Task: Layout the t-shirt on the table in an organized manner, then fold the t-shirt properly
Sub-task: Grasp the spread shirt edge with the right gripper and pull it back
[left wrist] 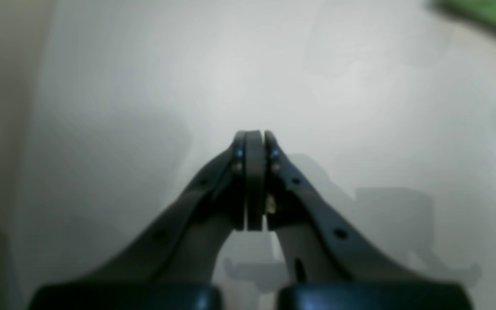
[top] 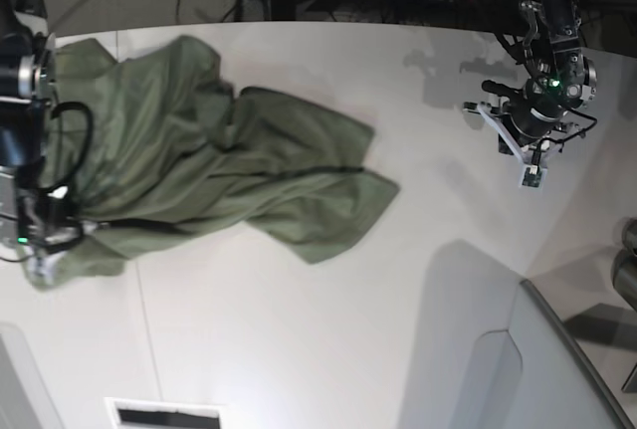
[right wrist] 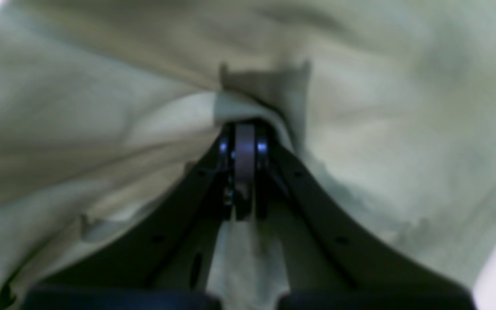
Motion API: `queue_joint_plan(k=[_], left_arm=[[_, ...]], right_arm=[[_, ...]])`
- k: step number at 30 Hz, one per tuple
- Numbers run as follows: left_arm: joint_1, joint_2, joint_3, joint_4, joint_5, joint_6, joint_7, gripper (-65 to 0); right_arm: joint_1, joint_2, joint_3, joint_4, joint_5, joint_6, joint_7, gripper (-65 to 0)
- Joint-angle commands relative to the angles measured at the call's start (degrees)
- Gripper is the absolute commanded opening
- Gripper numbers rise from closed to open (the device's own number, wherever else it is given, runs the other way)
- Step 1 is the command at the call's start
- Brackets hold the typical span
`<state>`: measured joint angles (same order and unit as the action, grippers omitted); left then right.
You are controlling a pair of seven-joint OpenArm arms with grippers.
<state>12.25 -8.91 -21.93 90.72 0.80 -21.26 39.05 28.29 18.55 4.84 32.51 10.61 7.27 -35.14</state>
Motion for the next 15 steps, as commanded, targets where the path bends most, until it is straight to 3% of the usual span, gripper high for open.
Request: queue_joint_plan(k=[1,4,8,10,13,15], left_arm=[[-0.4,-0.6,0.1,1.1,-0.2,0.1,-0.9,-65.0],[-0.4,-0.5,0.2,0.8,-0.2,0.1,-0.9,-65.0],[-0.4,-0.6,-0.1,0.8,-0.2,0.1,-0.9,-65.0],[-0.4,-1.0,-0.5,0.8,-0.2,0.1,-0.9,-65.0],[1.4,-3.1,-3.9,0.8,-0.6,0.1,-0.9,-65.0],[2.2,-3.8,-6.7,0.6,-0.2,0.0,-0.9,-65.0]], right_arm=[[2.2,1.1,1.4,1.8,0.2,0.2,-0.2,-65.0],[0.1,0.6,3.0,9.3,0.3,0.2,-4.6,-65.0],[-12.3,-4.2,2.8,35.5,0.3,0.2,-6.1,-64.8],[-19.0,-7.4,0.9,49.3,0.3,0.7,-8.3,-60.8],[-25.8,-9.1,-12.3,63.1,0.2,3.3,-15.5,-46.8],[-27.8,-9.1,-22.2,66.5,0.2,3.0,-16.2,-41.7]])
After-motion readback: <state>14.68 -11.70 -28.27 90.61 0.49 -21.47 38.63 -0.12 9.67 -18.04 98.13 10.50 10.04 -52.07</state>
